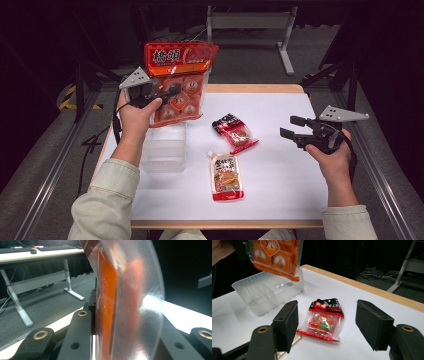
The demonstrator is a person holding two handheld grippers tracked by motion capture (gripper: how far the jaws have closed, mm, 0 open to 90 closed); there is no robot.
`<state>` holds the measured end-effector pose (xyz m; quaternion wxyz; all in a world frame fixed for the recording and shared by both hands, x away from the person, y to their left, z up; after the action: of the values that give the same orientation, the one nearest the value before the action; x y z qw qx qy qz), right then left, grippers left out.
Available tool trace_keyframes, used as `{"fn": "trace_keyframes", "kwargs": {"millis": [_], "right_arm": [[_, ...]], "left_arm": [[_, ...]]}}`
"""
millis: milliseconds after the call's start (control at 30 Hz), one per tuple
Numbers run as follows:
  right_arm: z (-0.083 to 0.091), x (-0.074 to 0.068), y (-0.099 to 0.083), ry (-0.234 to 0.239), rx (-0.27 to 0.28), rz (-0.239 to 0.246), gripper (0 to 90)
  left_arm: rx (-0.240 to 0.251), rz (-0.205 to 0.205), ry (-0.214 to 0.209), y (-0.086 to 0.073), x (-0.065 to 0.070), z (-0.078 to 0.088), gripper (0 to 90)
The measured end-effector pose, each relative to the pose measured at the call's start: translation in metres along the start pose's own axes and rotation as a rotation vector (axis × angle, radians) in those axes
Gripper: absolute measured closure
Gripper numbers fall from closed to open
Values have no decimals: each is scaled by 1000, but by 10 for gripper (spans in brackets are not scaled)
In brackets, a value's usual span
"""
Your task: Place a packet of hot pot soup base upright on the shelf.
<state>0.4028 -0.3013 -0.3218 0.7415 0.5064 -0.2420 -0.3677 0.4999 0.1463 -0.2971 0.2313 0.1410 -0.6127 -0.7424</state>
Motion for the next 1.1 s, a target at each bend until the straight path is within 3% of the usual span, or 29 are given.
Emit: {"fn": "trace_keyframes", "kwargs": {"millis": [467,633,767,900,1100], "right_arm": [[-2,-2,0,16,-2,-2,356],[-2,-1,-1,28,-4,-8,364],[-3,-2,-2,35,-6,-11,367],[-5,-2,-2,44,-14,-12,372],[-7,-3,-3,52,-18,-13,373]], "left_arm": [[6,22,56,-14,-20,8,706],[-6,50,114,-23,-27,7,706],[12,73,135,-29,-33,10,706],[7,63,168,-31,-36,13,706],[14,102,190,-38,-41,14,705]]}}
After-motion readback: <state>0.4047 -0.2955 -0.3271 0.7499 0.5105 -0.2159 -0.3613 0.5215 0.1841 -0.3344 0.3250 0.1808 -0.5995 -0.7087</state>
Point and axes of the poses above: each handheld gripper's, and its own axes: z roughly backward along the jaws, y roughly out of its top, x roughly to its right, the point moved 3 cm from there along -z, roughly forward along the jaws, and after that the axes turned 8 degrees about -y, right-handed, at the moved point
